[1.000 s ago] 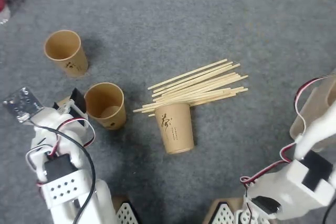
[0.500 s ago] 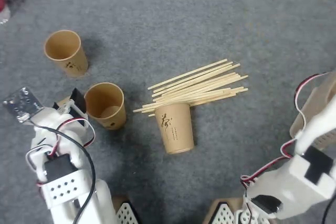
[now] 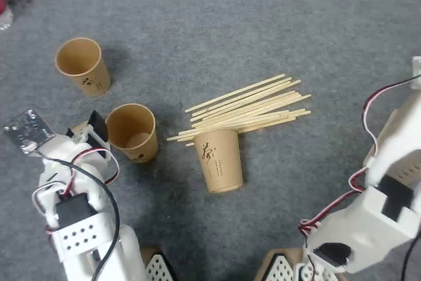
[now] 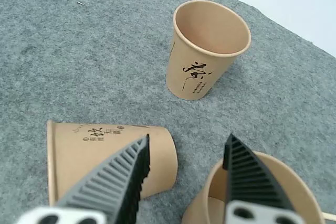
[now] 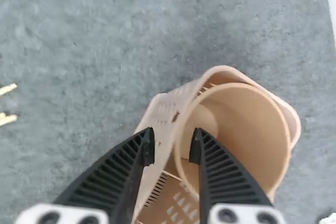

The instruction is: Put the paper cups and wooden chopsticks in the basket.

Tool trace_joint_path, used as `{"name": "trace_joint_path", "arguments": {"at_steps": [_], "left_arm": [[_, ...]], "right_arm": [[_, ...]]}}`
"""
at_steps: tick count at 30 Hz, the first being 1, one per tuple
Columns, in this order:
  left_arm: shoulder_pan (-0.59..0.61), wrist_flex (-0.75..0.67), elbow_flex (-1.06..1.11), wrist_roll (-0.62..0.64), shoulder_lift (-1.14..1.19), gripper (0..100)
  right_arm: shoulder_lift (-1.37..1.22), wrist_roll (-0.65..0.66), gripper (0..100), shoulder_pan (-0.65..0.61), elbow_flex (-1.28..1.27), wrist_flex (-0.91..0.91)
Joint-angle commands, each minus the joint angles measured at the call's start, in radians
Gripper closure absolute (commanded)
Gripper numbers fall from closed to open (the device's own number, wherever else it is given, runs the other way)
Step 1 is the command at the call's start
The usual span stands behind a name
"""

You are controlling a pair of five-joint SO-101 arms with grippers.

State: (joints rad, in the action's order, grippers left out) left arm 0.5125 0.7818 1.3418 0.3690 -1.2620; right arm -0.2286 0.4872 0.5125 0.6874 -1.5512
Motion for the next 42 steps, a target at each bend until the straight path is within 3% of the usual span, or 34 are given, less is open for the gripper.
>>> {"name": "trace_joint_path", "arguments": {"at_steps": [1,11,15,28,42], "left_arm": [[-0.009,-0.021,-0.005,0.005,-0.014,78],[-0.008,-0.021,-0.008,0.005,-0.014,78],[-0.008,-0.021,-0.008,0.005,-0.014,78],[-0.008,-0.021,-0.007,0.005,-0.014,78],[-0.008,-0.021,-0.008,0.005,-0.014,78]], "right_arm": [[-0.021,-0.032,87.2,-0.018,0.017,0.001],[-0.12,-0.026,87.7,0.012,0.037,0.005],[-0.17,0.018,99.8,-0.038,0.038,-0.002],[-0.13,0.021,99.1,-0.214,0.054,-0.105],[-0.056,-0.222,99.1,-0.311,0.054,-0.148]]}}
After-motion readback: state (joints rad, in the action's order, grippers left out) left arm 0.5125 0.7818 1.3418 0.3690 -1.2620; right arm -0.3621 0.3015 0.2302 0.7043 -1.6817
